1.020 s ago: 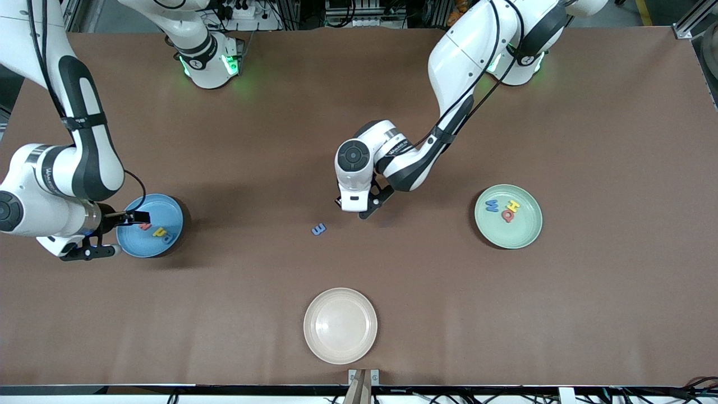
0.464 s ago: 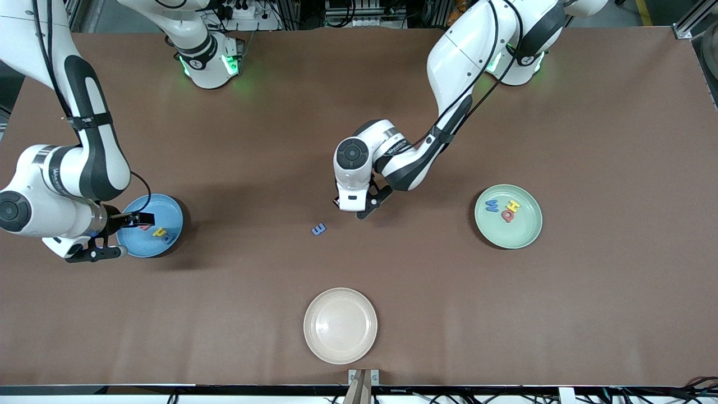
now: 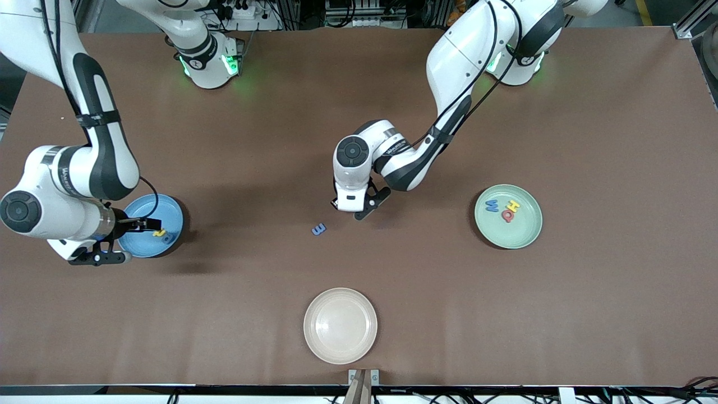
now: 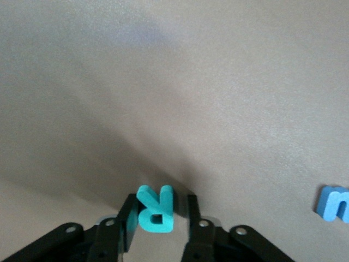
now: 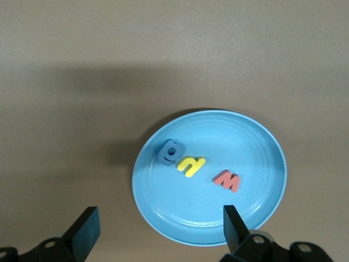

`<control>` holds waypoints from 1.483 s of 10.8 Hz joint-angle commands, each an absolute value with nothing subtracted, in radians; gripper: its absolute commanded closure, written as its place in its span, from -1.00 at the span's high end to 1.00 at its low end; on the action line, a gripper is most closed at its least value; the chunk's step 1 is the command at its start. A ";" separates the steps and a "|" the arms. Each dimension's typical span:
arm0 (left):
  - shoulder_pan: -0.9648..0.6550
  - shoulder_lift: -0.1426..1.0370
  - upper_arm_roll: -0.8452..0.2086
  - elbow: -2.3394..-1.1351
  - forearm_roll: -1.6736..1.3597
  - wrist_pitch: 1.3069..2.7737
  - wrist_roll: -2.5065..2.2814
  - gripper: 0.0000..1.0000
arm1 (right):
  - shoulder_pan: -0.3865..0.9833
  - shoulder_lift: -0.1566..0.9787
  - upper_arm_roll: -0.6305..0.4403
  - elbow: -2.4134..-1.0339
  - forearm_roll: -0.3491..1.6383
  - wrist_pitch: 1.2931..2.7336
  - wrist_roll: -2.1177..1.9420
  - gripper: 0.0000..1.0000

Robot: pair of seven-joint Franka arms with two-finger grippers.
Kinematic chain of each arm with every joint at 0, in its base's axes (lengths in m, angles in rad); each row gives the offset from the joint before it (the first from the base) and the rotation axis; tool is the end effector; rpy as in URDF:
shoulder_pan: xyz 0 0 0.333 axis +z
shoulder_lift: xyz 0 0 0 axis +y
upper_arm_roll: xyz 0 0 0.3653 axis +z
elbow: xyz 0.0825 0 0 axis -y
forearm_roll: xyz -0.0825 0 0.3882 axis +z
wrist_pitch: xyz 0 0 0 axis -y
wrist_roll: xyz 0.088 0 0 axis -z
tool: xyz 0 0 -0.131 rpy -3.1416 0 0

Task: Sort upper and lower case letters into plates
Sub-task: 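Carry the R toward the green plate while the right gripper reaches m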

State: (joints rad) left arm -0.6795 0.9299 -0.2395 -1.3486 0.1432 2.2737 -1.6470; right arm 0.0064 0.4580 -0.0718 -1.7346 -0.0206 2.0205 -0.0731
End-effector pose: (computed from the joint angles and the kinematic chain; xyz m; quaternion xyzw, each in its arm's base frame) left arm 0.5125 -0.5894 0.1771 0.9330 0.3574 -0.0355 0.0218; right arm 0.6622 -0.0405 0.3217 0.9960 0.0114 -0.0869 0.0190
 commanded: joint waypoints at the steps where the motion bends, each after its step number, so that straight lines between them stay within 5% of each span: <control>1: -0.683 0.945 -0.244 -1.331 0.170 2.278 -1.664 -0.54 | 0.011 0.462 -0.069 -1.715 0.014 2.008 -0.049 1.00; 4: -0.678 0.943 -0.242 -1.331 0.172 2.276 -1.649 -1.00 | 0.030 0.462 -0.068 -1.713 0.020 2.008 -0.013 1.00; 9: -0.623 0.884 -0.235 -1.327 0.106 2.050 -1.290 -1.00 | 0.133 0.462 -0.061 -1.715 0.023 2.017 0.201 1.00; 16: -0.566 0.743 -0.019 -1.336 0.057 1.689 -0.501 -1.00 | 0.304 0.547 0.006 -1.615 0.107 2.083 0.607 1.00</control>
State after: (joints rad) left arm -0.5617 0.7753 -0.0665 -1.3099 0.0800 1.7427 -0.6448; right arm 0.2888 0.4847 0.0094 -1.6750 0.0833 2.0769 0.5255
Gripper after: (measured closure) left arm 0.718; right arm 0.000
